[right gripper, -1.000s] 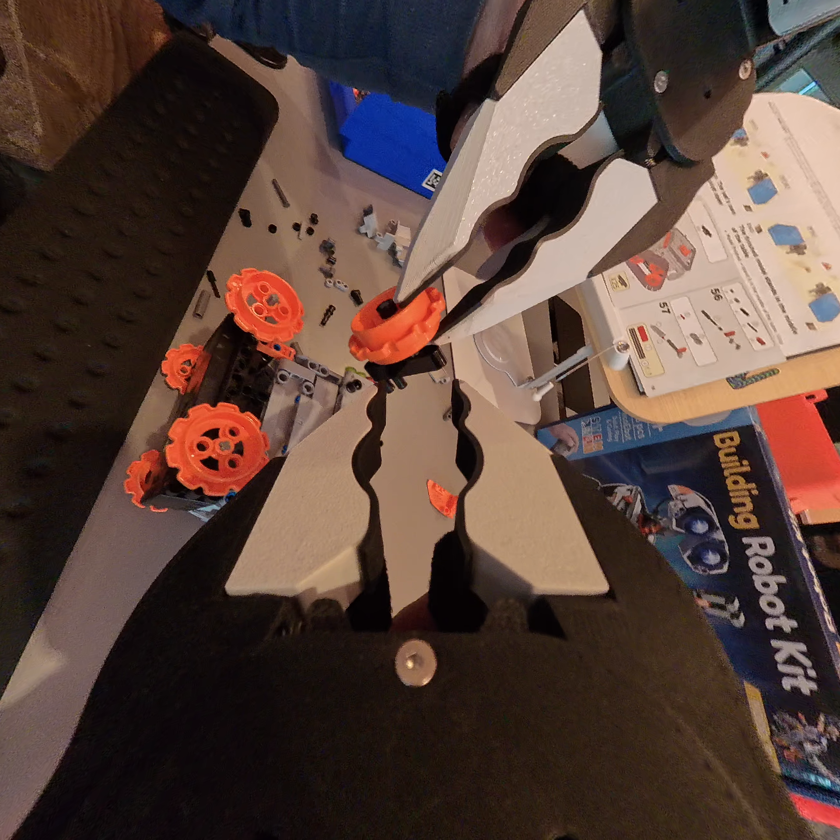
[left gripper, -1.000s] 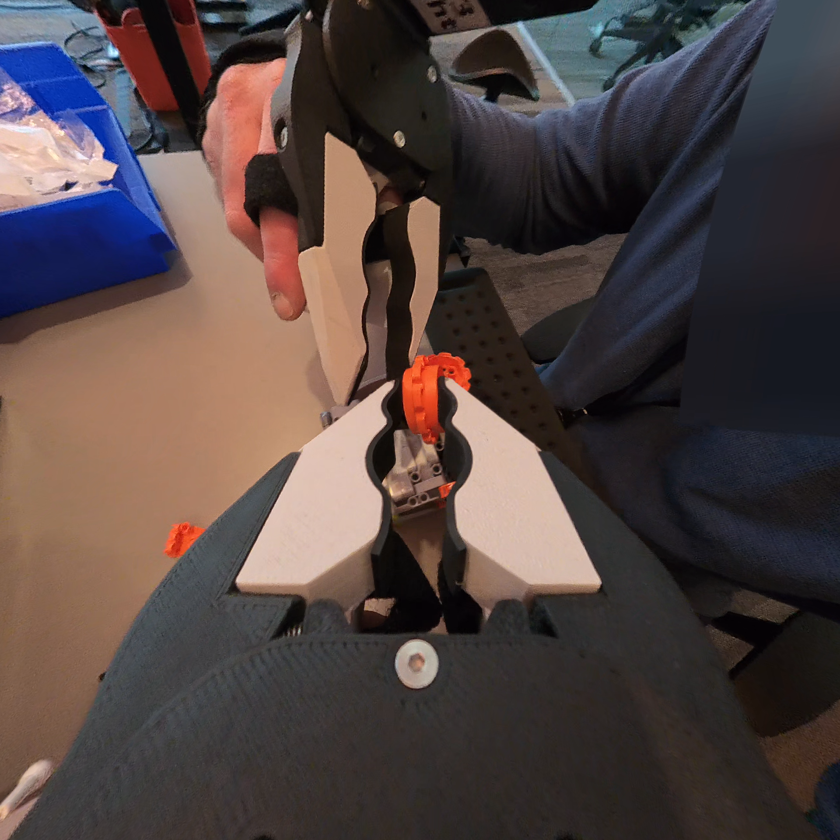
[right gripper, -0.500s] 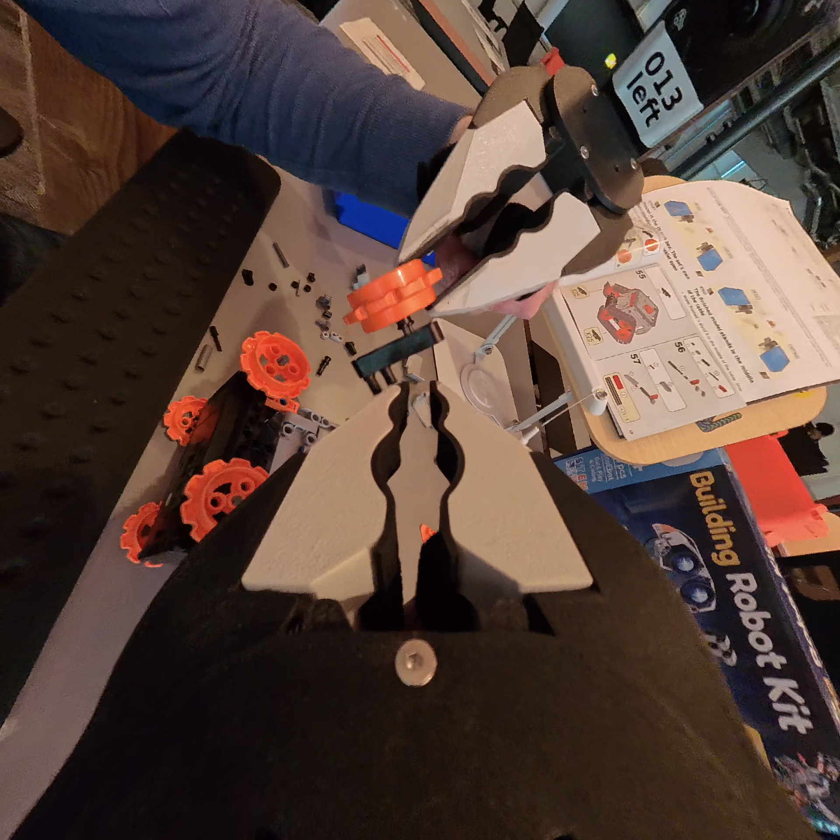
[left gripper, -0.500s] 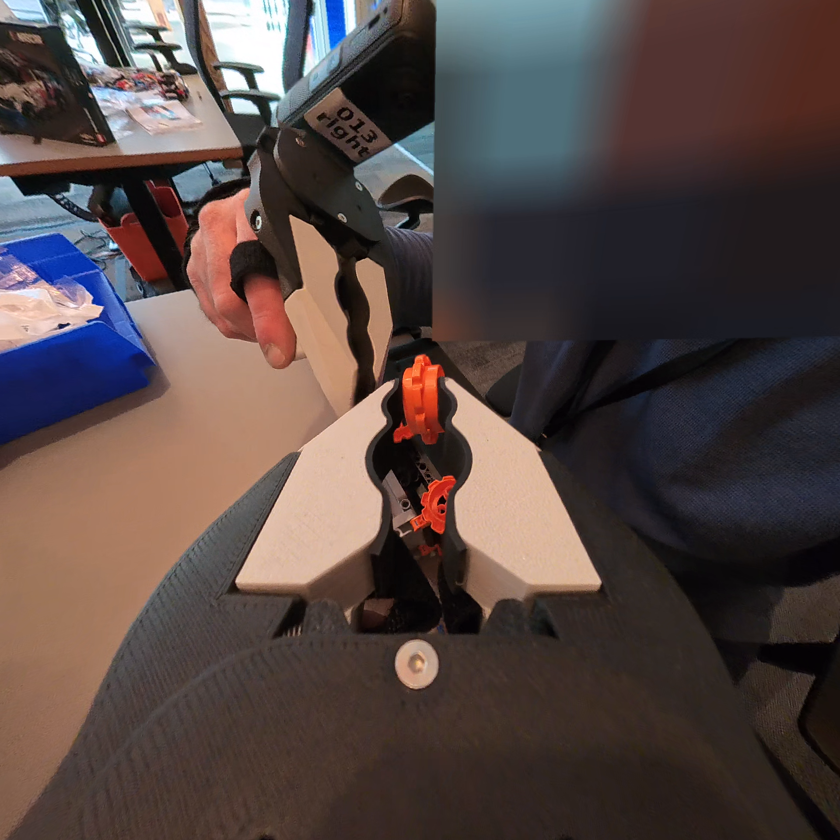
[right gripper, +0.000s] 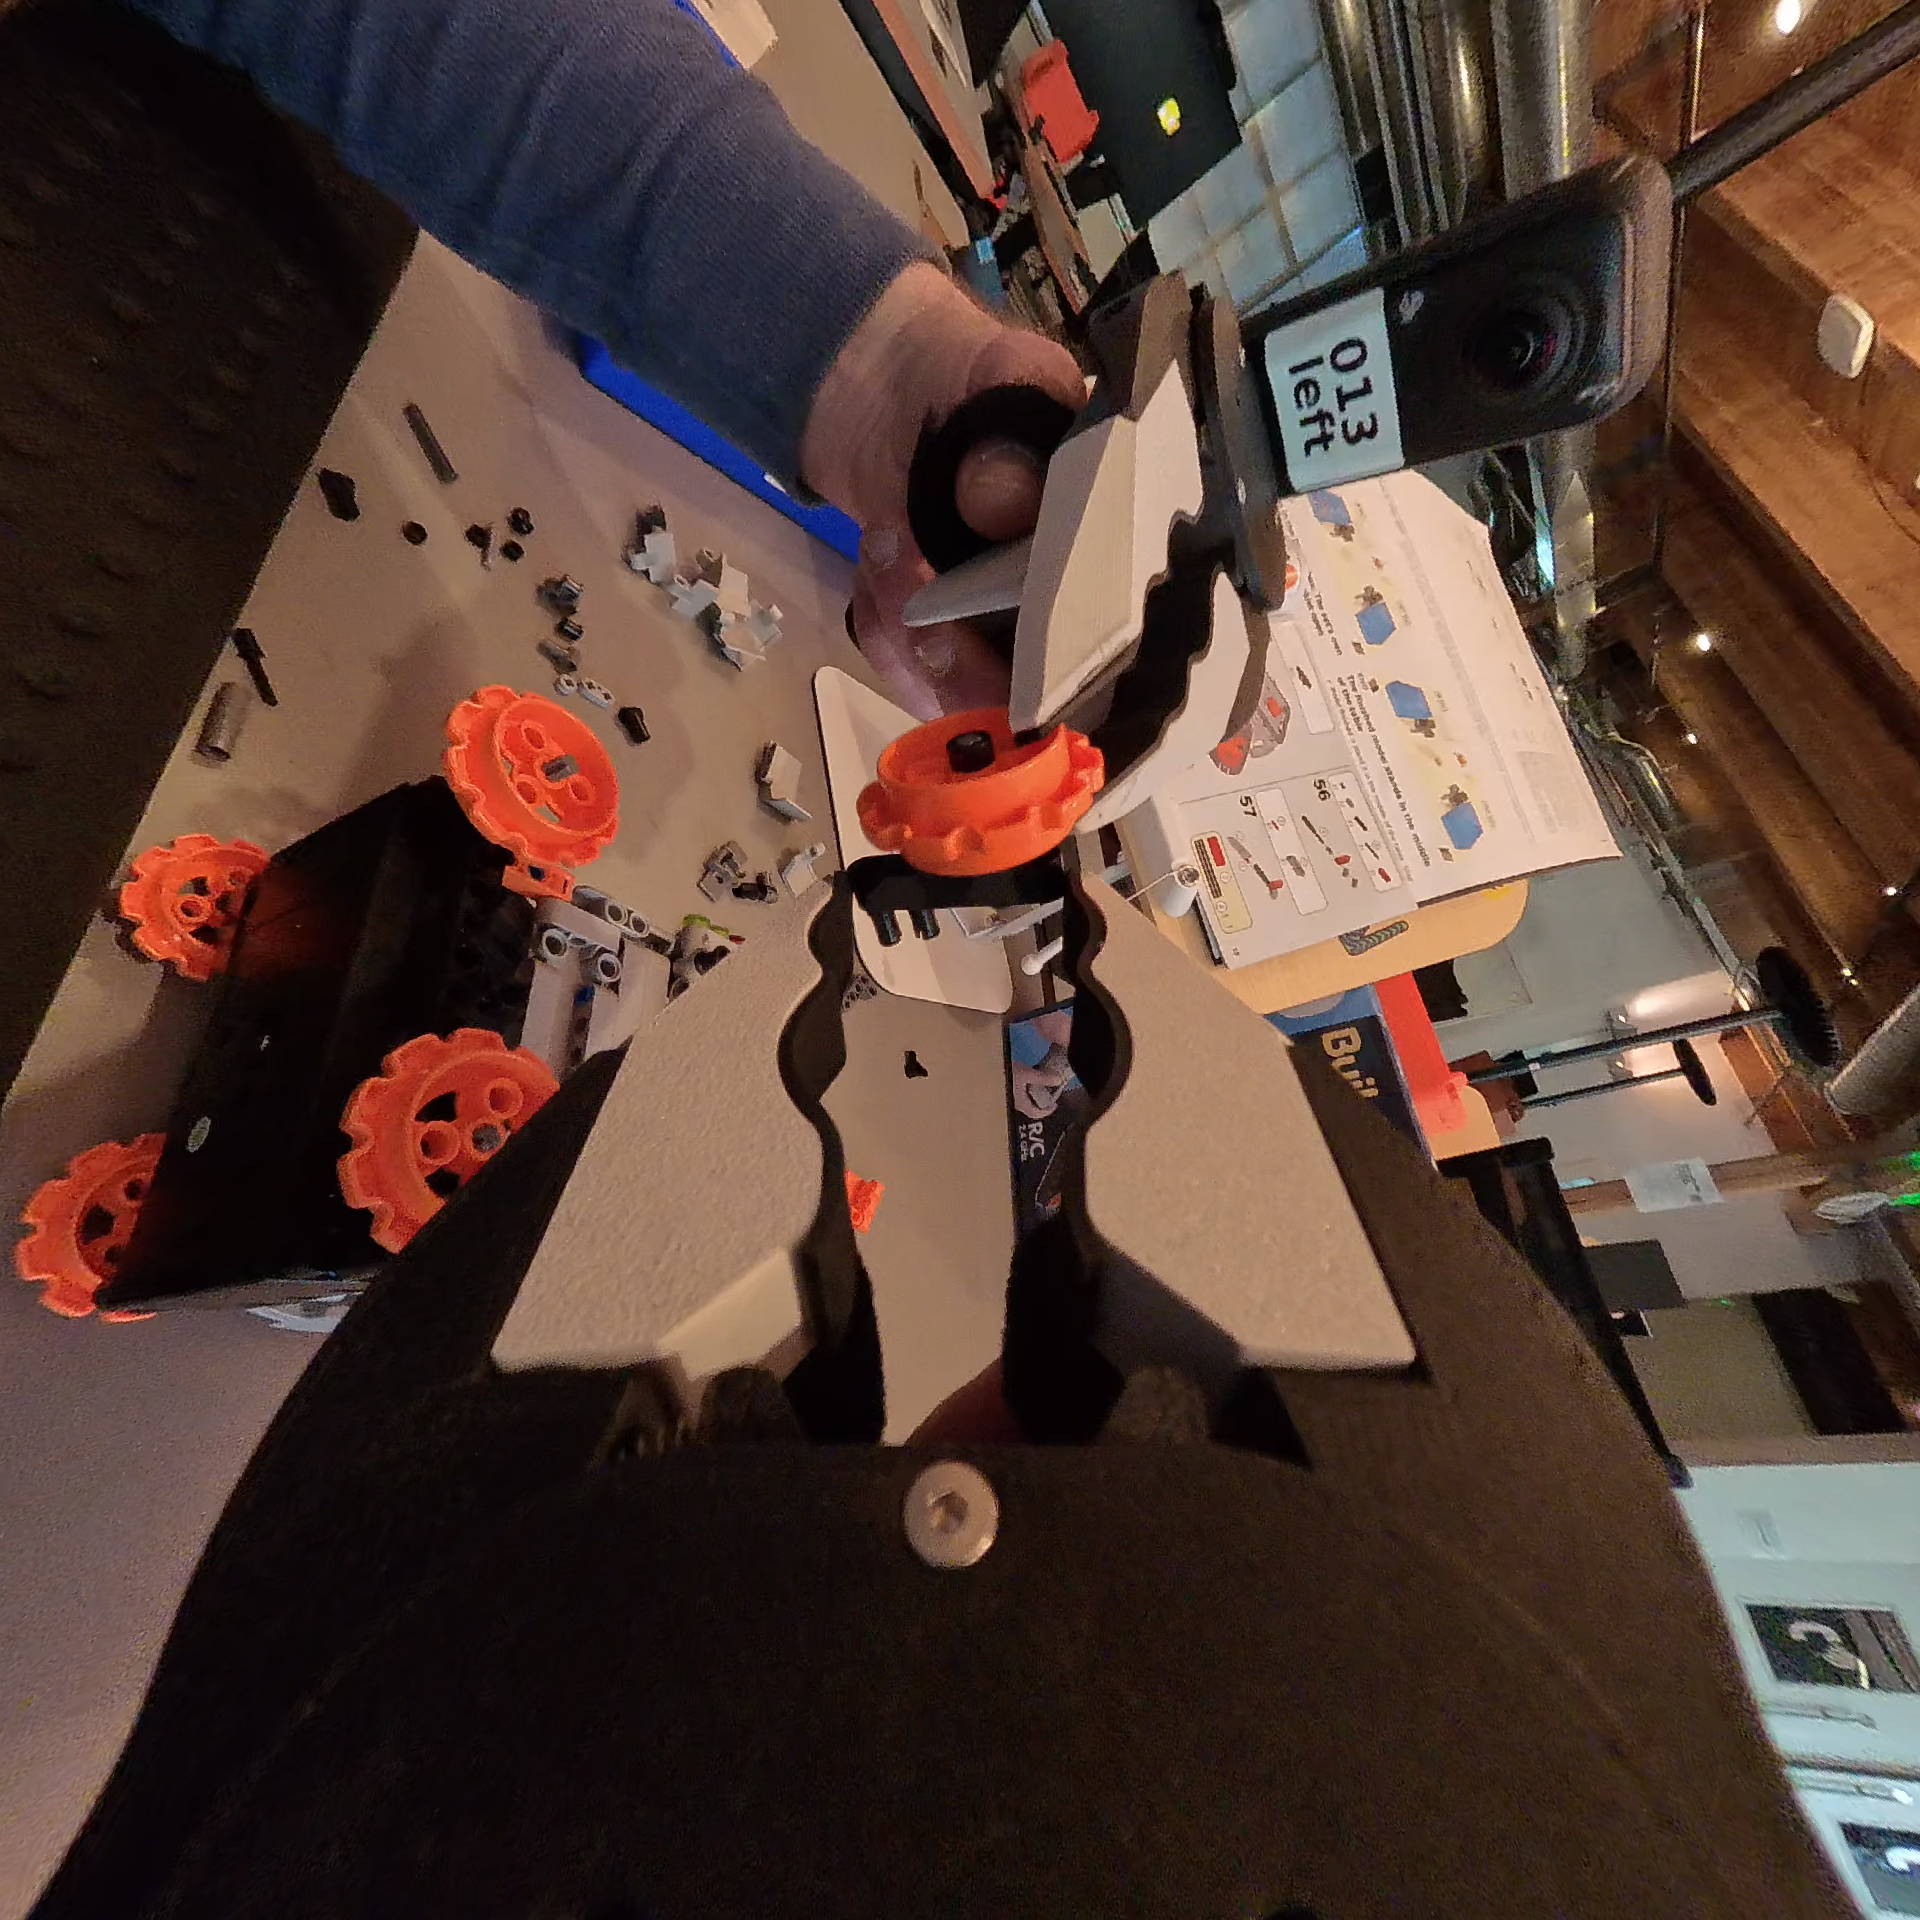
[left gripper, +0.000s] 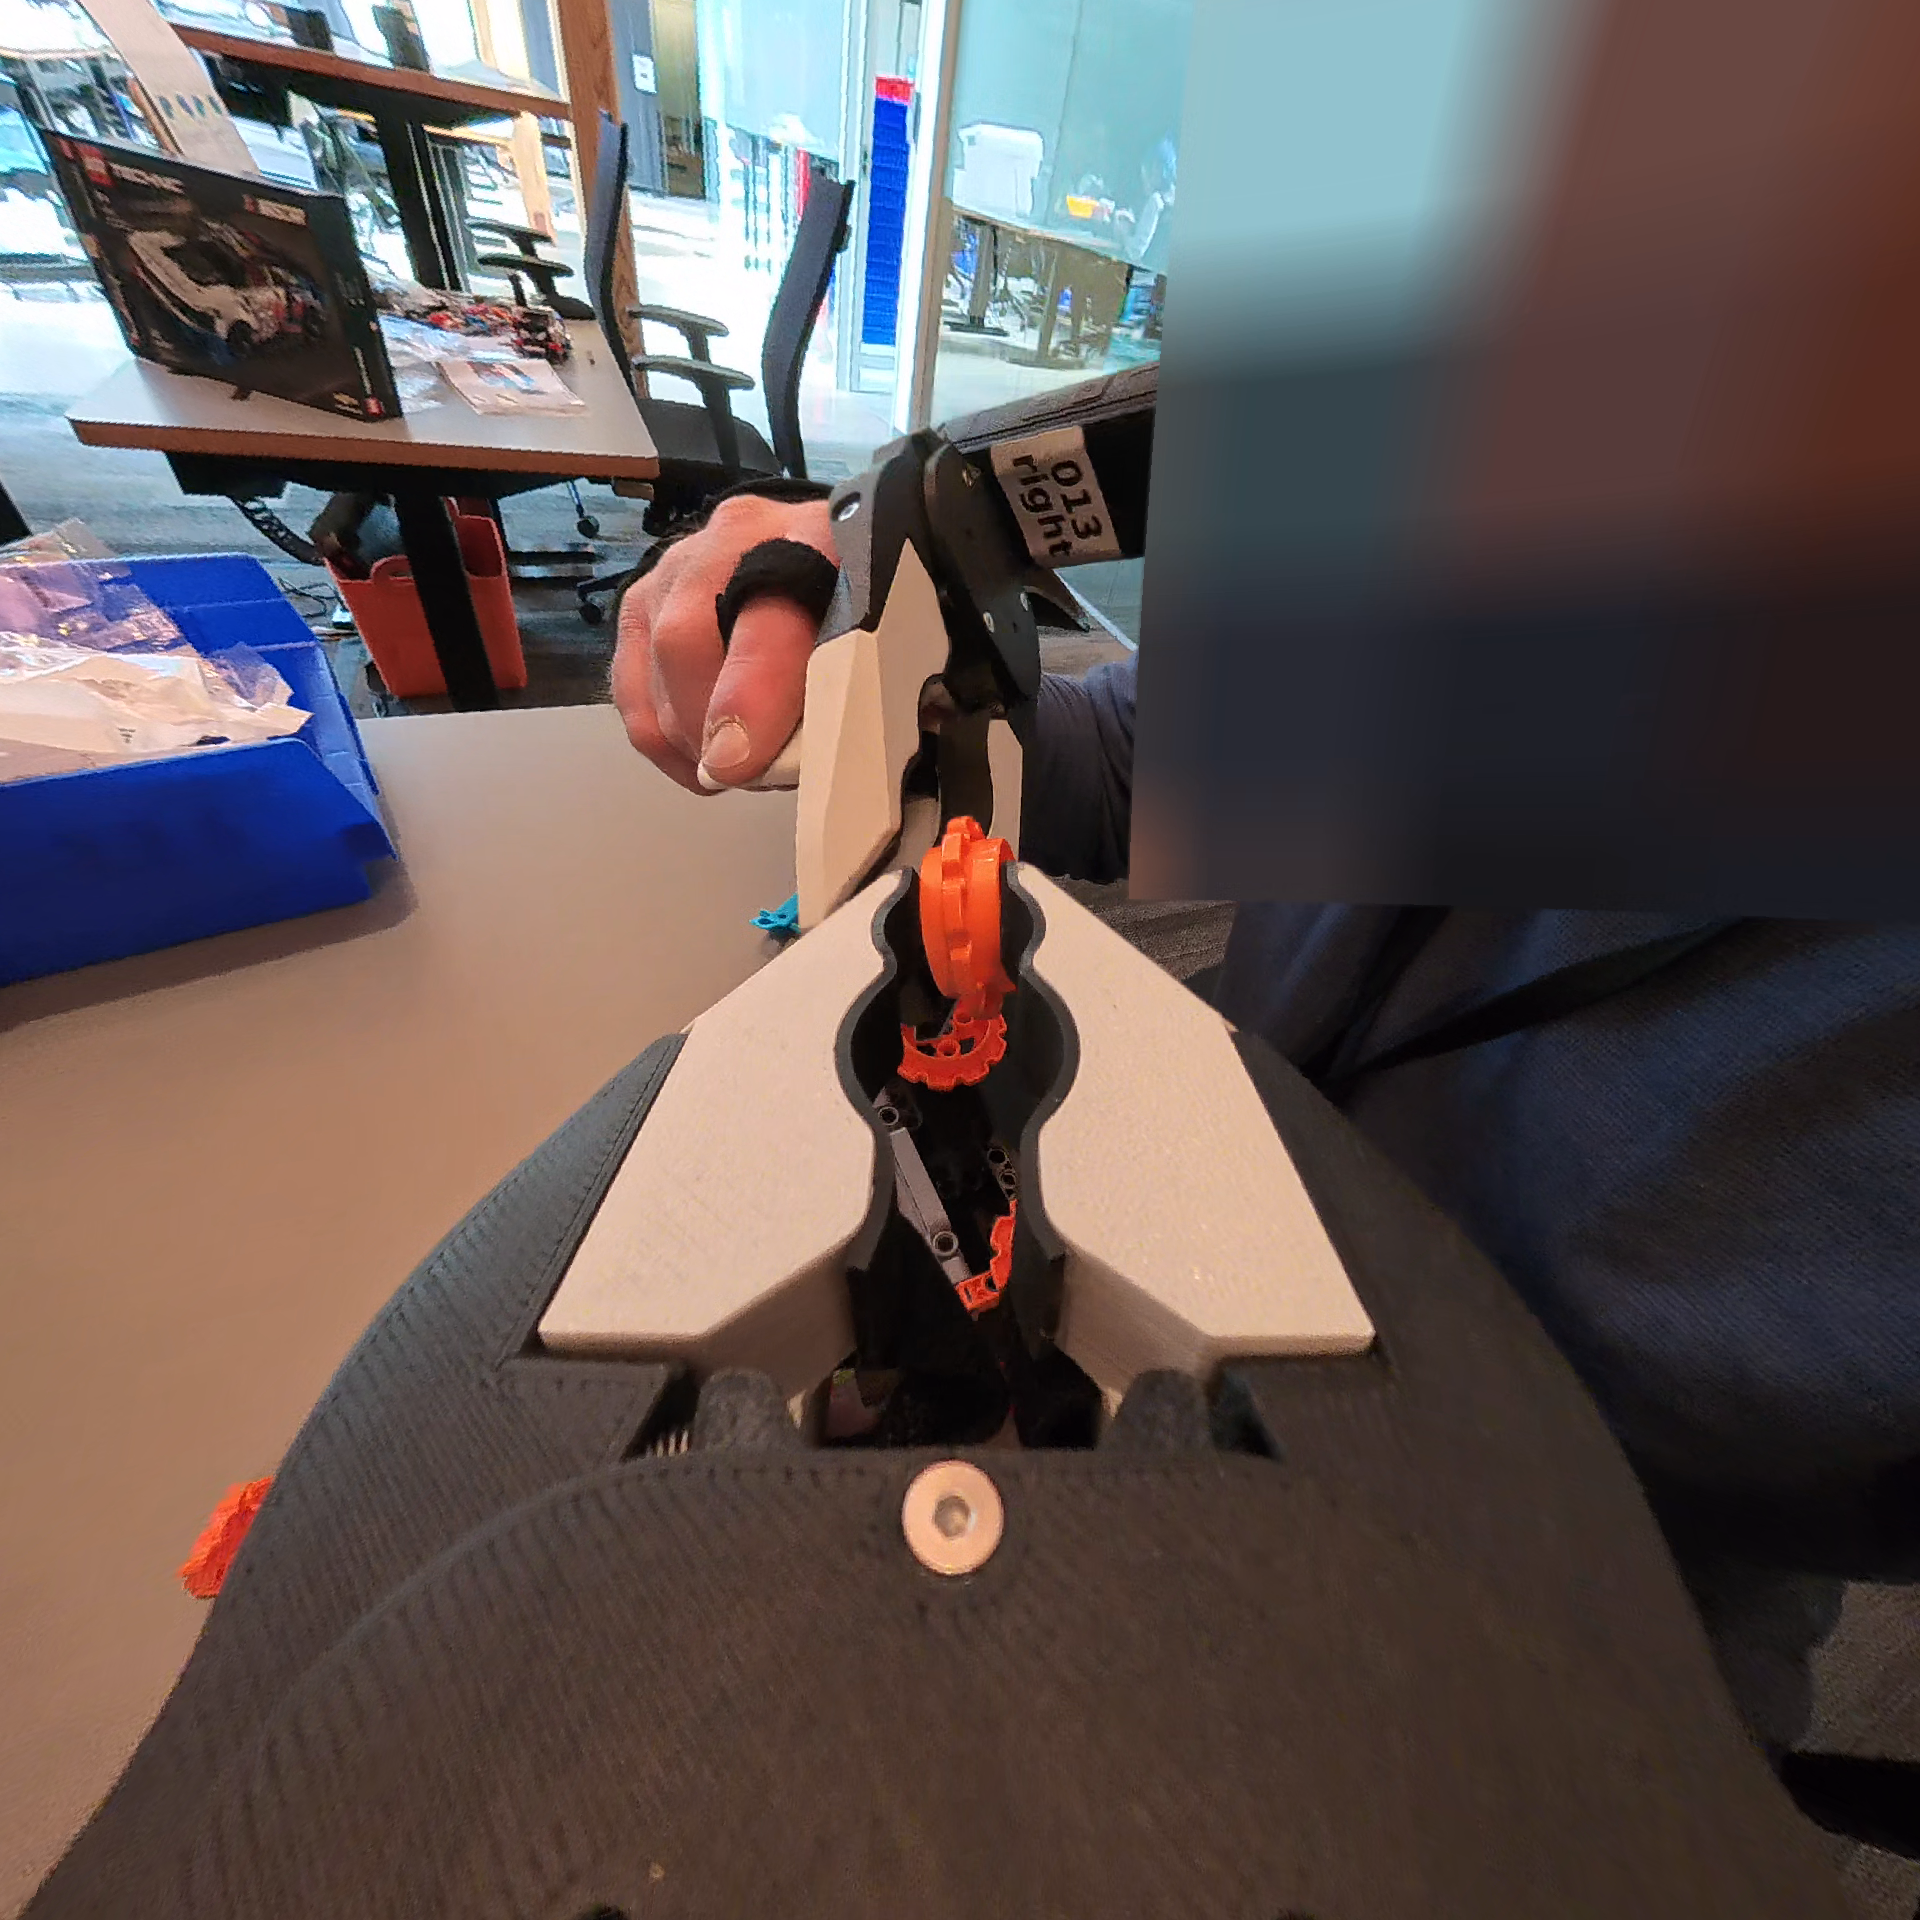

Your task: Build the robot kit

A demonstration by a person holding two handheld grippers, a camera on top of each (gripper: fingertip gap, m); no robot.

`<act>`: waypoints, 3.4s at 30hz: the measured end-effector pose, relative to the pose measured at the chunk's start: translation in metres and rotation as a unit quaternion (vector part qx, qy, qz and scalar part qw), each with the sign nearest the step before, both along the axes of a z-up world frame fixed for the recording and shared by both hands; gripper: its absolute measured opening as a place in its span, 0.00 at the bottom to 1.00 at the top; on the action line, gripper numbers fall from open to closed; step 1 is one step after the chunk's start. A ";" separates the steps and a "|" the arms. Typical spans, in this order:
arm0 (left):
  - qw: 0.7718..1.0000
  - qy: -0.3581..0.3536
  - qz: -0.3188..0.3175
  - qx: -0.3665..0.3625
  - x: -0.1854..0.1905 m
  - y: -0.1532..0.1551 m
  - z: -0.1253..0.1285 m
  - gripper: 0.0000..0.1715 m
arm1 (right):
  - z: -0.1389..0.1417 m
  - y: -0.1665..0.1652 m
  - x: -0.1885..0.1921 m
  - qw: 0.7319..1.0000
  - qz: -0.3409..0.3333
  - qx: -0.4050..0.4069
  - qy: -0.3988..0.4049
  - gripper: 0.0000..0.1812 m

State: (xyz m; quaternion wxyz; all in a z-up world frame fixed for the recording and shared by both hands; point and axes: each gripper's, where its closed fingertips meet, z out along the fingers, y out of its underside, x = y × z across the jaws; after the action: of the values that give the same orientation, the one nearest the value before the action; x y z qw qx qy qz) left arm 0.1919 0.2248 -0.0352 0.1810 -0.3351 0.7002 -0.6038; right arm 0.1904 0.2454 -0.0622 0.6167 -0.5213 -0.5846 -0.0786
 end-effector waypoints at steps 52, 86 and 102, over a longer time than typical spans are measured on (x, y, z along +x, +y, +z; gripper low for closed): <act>0.783 -0.202 0.179 0.560 0.003 0.013 -0.078 0.07 | -0.064 -0.010 -0.002 0.804 0.139 -0.496 0.296 0.22; 0.831 -0.182 0.109 0.514 -0.001 0.005 -0.084 0.07 | -0.072 -0.013 0.012 0.855 0.119 -0.454 0.222 0.07; 0.835 -0.162 0.082 0.520 -0.002 0.001 -0.096 0.07 | -0.080 -0.013 0.006 0.881 0.096 -0.425 0.183 0.03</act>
State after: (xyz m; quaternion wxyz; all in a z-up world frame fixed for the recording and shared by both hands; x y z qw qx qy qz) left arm 0.1896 0.2259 -0.1312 0.4882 -0.1458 0.8415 -0.1796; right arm 0.1963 0.2319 -0.1421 0.4367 -0.6795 -0.4859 0.3339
